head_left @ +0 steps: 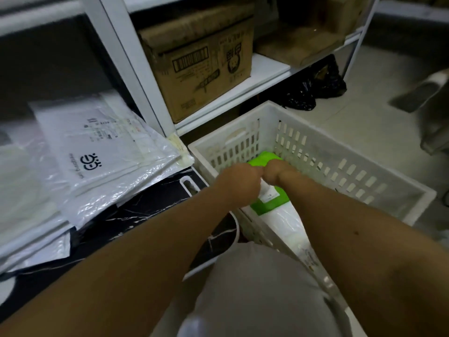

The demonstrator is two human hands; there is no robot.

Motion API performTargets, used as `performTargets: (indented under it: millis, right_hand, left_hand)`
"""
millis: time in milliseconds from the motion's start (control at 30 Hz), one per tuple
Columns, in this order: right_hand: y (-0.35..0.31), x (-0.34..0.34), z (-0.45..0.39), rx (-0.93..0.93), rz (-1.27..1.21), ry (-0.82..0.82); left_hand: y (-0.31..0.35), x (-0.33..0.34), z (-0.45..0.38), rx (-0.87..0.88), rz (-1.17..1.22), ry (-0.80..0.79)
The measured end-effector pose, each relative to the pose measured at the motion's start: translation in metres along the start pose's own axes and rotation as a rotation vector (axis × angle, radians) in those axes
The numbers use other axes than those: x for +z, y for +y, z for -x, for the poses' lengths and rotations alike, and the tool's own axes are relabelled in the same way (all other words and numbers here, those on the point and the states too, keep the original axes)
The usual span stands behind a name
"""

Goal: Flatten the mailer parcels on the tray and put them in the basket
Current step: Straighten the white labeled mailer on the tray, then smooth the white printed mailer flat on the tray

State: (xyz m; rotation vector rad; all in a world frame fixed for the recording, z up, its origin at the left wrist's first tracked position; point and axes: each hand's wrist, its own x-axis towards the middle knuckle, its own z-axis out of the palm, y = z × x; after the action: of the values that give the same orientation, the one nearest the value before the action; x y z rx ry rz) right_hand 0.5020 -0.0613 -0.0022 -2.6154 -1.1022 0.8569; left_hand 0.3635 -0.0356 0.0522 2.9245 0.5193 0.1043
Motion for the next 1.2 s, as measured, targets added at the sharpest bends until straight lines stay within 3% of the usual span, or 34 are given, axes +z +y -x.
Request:
performTargets:
  millis: [100,233,400,533,667,833,1000,1200]
  right_hand:
    - [-0.040,-0.016,0.023,-0.065,-0.010,0.016]
    - [-0.085,-0.019,0.045,-0.199,0.050,-0.035]
    - [-0.161,-0.005,0.070,-0.290,0.134,-0.130]
    - [-0.230,0.029,0.090,-0.525,0.360,0.027]
    - [-0.277,0.089,0.105,-0.683,0.356,0.238]
    - [-0.319,0.132,0.106,-0.625,0.425,0.366]
    - [-0.332,0.138,0.097,-0.600,0.496,0.407]
    - [-0.333,0.125,0.095,-0.681,0.371,0.479]
  left_hand:
    - [-0.020,-0.026,0.035,-0.129,-0.057,-0.113]
    - [-0.048,-0.048,0.084,-0.224,-0.069,-0.092]
    - [-0.101,-0.063,0.162,-0.469,-0.006,-0.098]
    - [-0.144,-0.063,0.222,-0.692,0.054,-0.037]
    - [-0.173,-0.056,0.265,-0.824,0.128,0.008]
    - [-0.197,-0.044,0.290,-0.939,0.225,0.088]
    - [-0.200,-0.038,0.293,-0.937,0.325,0.161]
    - [-0.199,-0.040,0.299,-0.977,0.366,0.207]
